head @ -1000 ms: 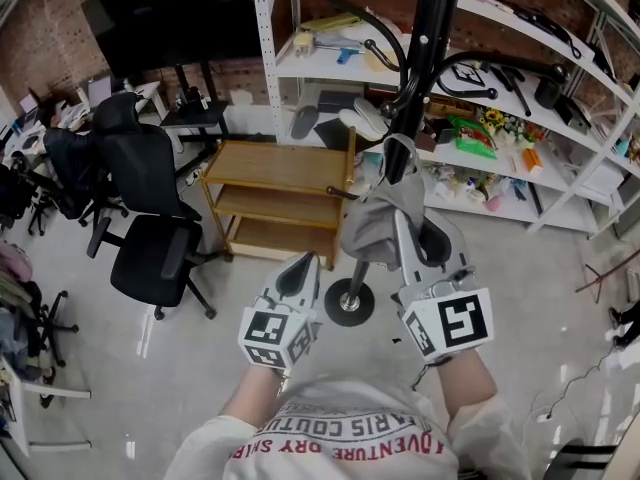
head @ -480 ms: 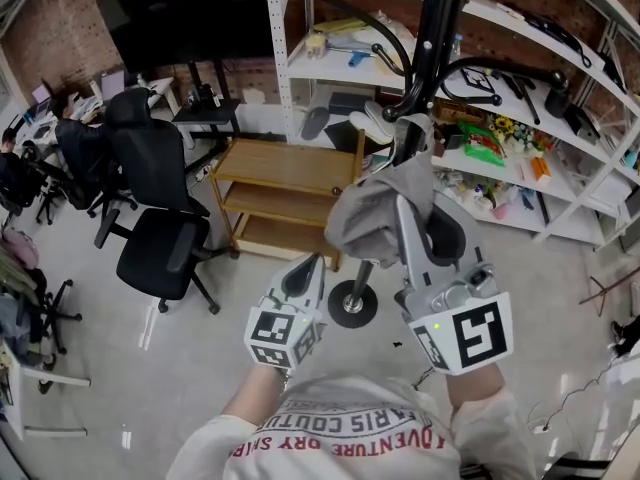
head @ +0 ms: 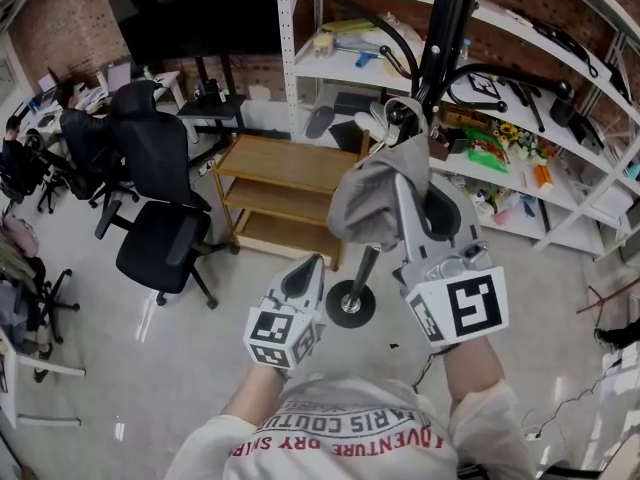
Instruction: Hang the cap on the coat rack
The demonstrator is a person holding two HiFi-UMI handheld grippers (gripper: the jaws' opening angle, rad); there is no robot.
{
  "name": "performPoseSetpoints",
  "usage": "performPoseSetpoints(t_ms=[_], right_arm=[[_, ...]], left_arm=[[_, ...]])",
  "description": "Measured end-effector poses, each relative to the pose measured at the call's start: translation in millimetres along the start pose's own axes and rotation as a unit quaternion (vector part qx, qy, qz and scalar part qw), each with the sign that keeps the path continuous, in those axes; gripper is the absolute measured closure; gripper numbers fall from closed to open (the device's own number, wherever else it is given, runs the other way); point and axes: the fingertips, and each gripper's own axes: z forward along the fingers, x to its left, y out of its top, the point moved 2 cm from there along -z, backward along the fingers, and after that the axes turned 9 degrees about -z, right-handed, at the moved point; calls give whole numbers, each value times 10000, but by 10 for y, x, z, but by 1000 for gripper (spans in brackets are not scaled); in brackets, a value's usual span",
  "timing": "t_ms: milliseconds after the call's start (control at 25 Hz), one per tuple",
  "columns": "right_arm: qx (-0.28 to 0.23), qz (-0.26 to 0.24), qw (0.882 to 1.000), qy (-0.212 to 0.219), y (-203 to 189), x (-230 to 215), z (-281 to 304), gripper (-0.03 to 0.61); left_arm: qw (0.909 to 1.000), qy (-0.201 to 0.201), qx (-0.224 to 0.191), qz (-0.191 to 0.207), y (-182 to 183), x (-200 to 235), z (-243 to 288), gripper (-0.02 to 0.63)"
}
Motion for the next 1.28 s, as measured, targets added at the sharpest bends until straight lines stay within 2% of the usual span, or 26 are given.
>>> performPoseSetpoints(t_ms=[280,480,760,1280], right_arm=[[282,55,9996,-81,-282,-86,159,555],[486,-96,9984,-278,-582,-108,232,554],[546,551,9968,-171,-743,-120,265,554],[954,875,9913,-220,-1114,-38,145,554]], left_arm=[[9999,154,-19,26,32,57,-25,607],[9997,193,-17,114,29,36,-52,607],[9995,254,14,192,20,40,-52,607],[9995,276,148,100,-60,24,-13,607]])
